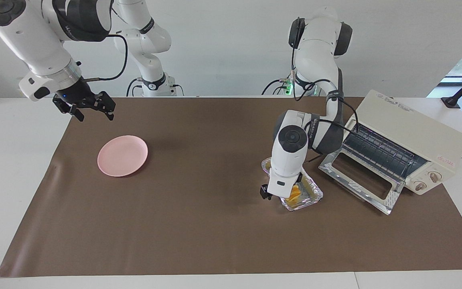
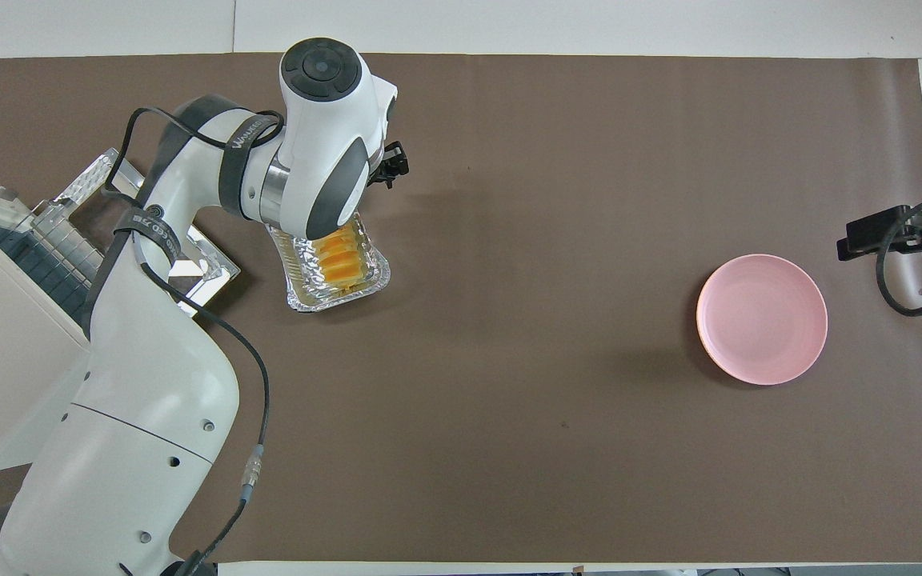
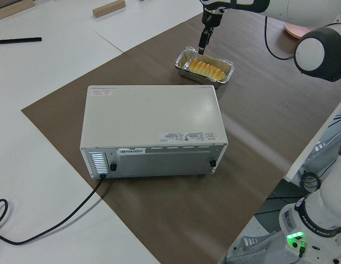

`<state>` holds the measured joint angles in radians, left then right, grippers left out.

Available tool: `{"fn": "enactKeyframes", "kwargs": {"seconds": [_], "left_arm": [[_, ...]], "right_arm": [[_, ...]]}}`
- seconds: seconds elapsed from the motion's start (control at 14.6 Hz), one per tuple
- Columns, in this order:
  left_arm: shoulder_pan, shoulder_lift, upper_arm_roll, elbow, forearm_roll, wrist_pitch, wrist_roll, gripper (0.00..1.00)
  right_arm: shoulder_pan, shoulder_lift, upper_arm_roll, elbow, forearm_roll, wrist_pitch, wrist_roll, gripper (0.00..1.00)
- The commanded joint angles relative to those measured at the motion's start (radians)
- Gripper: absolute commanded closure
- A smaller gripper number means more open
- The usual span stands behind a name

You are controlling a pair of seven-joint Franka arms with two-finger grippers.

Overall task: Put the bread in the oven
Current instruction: 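Carry the foil tray with the left gripper to the oven opening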

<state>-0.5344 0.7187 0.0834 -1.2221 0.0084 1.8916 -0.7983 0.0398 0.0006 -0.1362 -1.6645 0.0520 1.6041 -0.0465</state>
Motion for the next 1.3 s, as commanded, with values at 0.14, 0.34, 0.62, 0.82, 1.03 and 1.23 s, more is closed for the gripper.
{"fn": "enactKeyframes", "kwargs": {"seconds": [0.14,0.34,0.62,0.82,1.03,1.23], "left_arm": [[-0.018,-0.008,0.016,-0.065,0.042,0.043,-0.018,0.28],[-0.021,-0.022,0.016,-0.096,0.045,0.046,-0.016,0.29],[-0.027,-0.027,0.016,-0.097,0.044,0.034,-0.025,0.33],[-0.041,-0.03,0.016,-0.1,0.042,0.021,-0.027,0.43],[-0.039,-0.035,0.016,-0.12,0.042,0.032,-0.027,0.63],[-0.036,-0.045,0.016,-0.143,0.044,0.034,-0.027,1.0]], "right_arm": [[-0.058,-0.005,0.013,-0.003,-0.004,0.045,-0.01,0.0],[-0.057,-0.005,0.013,-0.003,-0.02,0.04,-0.004,0.0],[-0.058,-0.008,0.015,-0.012,-0.02,0.04,-0.007,0.0],[-0.057,-0.007,0.015,-0.006,-0.02,0.048,-0.003,0.0],[-0.047,-0.004,0.015,0.002,-0.061,0.06,0.04,0.0],[-0.046,-0.002,0.018,0.003,-0.063,0.053,0.112,0.0]]}}
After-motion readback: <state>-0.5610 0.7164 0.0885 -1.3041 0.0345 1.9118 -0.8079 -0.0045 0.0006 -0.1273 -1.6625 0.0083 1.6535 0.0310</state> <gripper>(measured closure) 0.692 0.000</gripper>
